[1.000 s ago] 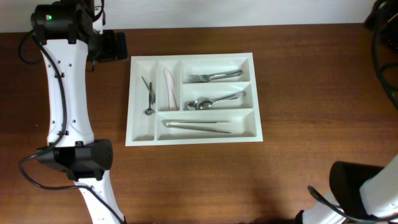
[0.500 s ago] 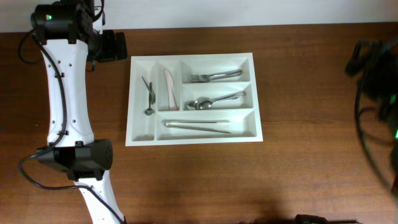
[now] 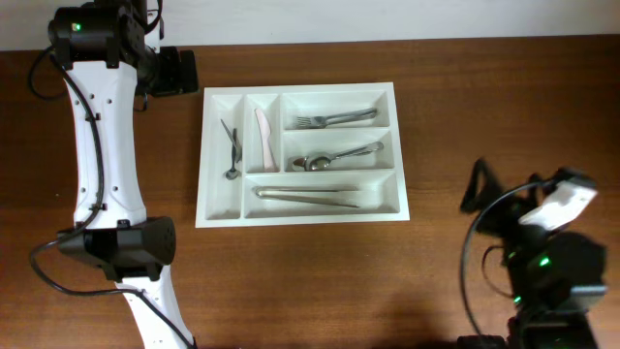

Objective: Pack container

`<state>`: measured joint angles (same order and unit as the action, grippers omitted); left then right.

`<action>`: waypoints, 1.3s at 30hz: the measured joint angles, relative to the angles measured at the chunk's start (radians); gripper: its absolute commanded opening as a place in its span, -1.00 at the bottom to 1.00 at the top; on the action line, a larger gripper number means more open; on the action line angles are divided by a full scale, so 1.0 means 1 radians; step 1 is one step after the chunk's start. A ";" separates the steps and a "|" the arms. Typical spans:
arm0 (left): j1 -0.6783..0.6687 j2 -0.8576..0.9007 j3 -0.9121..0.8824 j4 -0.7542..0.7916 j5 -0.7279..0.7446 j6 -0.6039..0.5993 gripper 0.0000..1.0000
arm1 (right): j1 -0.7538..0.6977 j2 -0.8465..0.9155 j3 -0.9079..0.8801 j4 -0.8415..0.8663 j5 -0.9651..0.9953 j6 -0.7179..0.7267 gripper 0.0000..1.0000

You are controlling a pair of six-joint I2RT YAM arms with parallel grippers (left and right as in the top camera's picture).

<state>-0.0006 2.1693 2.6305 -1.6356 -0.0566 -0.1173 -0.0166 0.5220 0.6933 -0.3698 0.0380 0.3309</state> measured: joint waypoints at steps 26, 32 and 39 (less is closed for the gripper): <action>0.000 0.000 0.000 0.000 0.000 0.000 0.99 | 0.021 -0.412 -0.634 0.222 0.071 -0.108 0.98; 0.000 0.000 0.000 0.000 0.000 0.000 0.99 | 0.024 -0.429 -0.645 0.225 0.035 -0.180 0.98; 0.000 0.000 0.000 0.000 0.000 0.000 0.99 | 0.039 -0.429 -0.645 0.221 -0.002 -0.267 0.98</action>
<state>-0.0006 2.1693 2.6305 -1.6352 -0.0566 -0.1173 0.0223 0.0933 0.0483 -0.1486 0.0360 0.0639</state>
